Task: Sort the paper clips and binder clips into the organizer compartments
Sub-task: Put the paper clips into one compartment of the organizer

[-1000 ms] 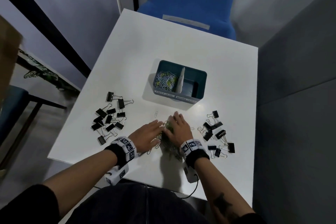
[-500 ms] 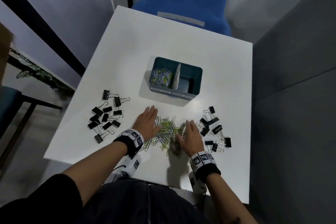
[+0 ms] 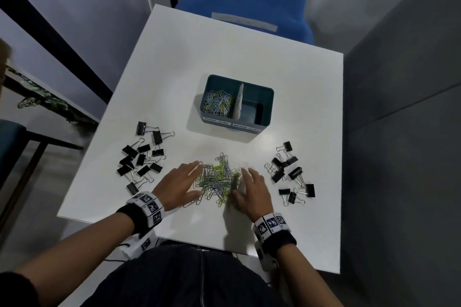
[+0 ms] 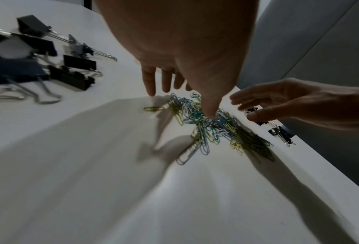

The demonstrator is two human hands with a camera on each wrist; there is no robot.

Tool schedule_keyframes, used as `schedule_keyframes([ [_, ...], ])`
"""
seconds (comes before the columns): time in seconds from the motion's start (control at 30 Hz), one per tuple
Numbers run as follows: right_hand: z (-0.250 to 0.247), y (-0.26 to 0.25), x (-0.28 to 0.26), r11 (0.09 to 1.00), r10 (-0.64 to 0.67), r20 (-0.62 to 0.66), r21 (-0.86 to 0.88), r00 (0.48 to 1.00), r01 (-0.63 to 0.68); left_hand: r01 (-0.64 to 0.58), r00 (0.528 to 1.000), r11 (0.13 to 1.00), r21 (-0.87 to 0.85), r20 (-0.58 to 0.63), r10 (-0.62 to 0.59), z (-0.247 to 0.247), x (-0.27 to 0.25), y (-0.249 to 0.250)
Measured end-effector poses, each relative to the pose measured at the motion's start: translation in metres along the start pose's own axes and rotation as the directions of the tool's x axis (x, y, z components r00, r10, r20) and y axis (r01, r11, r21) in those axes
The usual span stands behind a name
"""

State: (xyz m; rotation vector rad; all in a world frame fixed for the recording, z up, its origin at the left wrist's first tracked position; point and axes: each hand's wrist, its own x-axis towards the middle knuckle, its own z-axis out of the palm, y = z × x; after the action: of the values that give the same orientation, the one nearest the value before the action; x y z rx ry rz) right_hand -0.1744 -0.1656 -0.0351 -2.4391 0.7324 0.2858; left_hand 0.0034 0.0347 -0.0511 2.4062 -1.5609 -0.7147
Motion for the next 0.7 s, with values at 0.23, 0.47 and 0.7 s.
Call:
schedule_keyframes([
  [0.23,0.002,0.016,-0.015,0.987,0.160,0.140,-0.043,0.977,-0.155,0.230,0.950,0.970,-0.076,0.233,-0.207,-0.004,-0.013,0.001],
  [0.47,0.009,-0.015,0.004,0.976,0.110,0.102,0.179,0.989,-0.127,0.250,0.965,0.905,-0.343,0.164,-0.205,-0.003,0.014,0.022],
  [0.7,0.004,-0.010,0.002,0.991,0.106,0.182,-0.099,0.977,-0.089,0.241,0.965,0.971,0.009,0.108,-0.240,-0.010,0.014,0.026],
])
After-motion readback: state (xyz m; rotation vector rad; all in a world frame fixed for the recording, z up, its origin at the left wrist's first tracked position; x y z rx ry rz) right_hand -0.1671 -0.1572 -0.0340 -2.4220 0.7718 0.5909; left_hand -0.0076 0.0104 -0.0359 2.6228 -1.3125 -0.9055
